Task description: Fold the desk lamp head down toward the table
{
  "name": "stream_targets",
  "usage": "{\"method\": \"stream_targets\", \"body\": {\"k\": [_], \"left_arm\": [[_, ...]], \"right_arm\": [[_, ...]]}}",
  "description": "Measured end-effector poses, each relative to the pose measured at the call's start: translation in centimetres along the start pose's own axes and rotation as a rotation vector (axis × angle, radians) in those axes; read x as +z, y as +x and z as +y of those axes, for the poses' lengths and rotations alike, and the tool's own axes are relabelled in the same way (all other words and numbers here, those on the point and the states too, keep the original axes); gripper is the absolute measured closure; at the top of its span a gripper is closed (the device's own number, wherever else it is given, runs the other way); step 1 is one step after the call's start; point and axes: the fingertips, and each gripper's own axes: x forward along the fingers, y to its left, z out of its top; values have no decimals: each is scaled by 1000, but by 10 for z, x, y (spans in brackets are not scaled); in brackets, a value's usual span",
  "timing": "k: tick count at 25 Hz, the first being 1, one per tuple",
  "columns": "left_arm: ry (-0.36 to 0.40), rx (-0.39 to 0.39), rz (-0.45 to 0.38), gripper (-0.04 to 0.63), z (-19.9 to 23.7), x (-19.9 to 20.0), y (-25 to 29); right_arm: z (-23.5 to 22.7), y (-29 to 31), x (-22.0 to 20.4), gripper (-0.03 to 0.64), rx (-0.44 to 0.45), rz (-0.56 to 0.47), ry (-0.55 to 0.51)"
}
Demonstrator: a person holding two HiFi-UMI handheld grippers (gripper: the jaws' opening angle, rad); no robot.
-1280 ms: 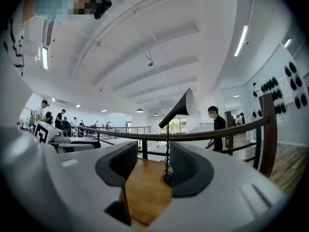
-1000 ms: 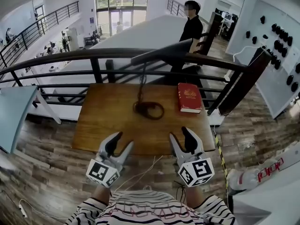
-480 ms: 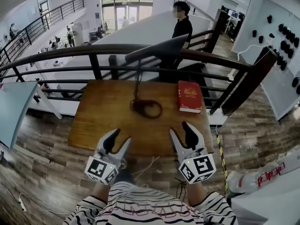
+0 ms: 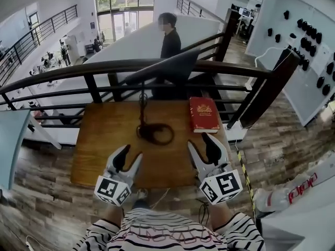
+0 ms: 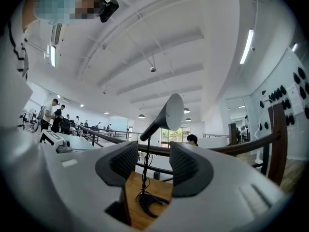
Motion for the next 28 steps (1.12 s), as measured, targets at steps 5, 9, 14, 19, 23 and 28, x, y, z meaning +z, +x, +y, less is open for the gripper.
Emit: {"method": "stream_targets", "body": {"k": [5, 9, 14, 19, 23, 28], "left_arm": [[0, -26, 15, 399, 35, -6, 35], [13, -37, 26, 399, 62, -9, 58], [31, -53, 41, 399, 92, -9, 82], [46, -69, 40, 399, 120, -8, 104], [58, -87, 30, 399, 132, -7, 123], [82, -122, 8, 399, 150, 5, 153]], "right_arm": [[-17, 46, 23, 425, -14, -66, -33], [-30, 79, 42, 425, -25, -112, -58], [-43, 112, 78, 425, -41, -173, -119], [-55, 134, 115, 425, -69, -224, -194], [-68, 144, 139, 426, -98, -251, -246], [-76, 163, 167, 426, -112, -276, -298]]}}
